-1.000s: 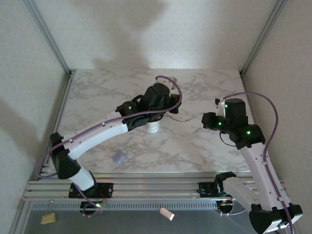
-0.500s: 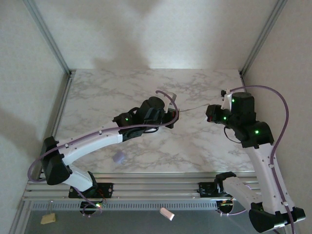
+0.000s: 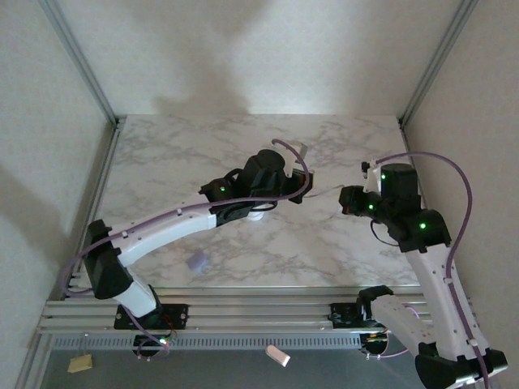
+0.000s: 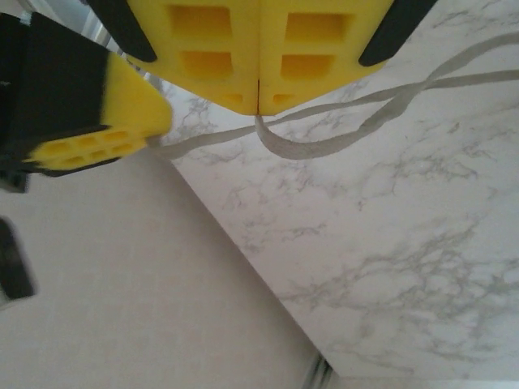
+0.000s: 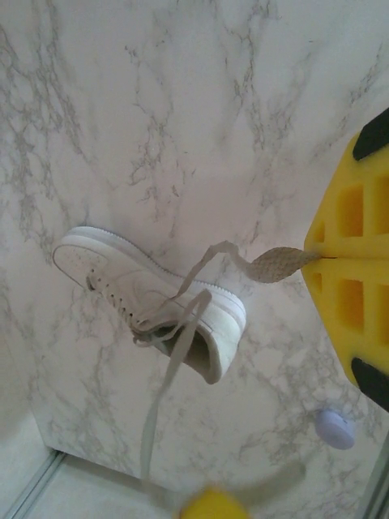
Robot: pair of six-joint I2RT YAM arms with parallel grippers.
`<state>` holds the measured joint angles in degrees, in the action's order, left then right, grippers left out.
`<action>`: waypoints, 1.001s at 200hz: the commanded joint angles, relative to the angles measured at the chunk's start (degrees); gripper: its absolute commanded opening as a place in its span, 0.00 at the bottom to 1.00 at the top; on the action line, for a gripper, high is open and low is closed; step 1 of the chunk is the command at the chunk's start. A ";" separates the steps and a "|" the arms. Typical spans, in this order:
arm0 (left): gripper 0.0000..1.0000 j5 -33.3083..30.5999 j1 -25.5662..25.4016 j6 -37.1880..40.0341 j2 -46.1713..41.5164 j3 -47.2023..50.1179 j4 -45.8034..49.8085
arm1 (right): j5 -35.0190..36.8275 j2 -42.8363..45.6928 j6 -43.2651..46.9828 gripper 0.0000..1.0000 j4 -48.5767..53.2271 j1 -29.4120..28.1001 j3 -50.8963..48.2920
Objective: Tie the shoes
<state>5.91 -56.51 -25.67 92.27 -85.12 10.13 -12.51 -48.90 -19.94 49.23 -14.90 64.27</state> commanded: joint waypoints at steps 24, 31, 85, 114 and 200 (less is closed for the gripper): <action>0.00 3.09 -0.71 -1.24 2.43 1.37 -1.57 | 7.45 2.70 -1.83 0.00 -0.59 -0.35 -2.20; 0.00 3.44 -0.73 -1.41 2.76 1.98 -1.73 | 8.37 2.39 -1.85 0.00 -0.13 -0.45 -2.45; 0.17 5.35 -1.16 -2.50 9.77 3.31 -4.23 | 12.59 1.81 -1.61 0.00 0.97 -0.47 -5.27; 0.51 4.67 -1.21 -2.10 8.78 3.05 -5.08 | 12.61 1.37 -0.91 0.00 1.17 -0.46 -5.67; 0.99 2.36 0.91 -0.96 0.43 7.69 -3.98 | 15.46 -2.49 0.76 0.00 2.03 -0.49 -3.65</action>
<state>8.34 -56.12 -26.94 94.26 -78.70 6.39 -0.21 -50.37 -20.12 50.39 -14.94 58.94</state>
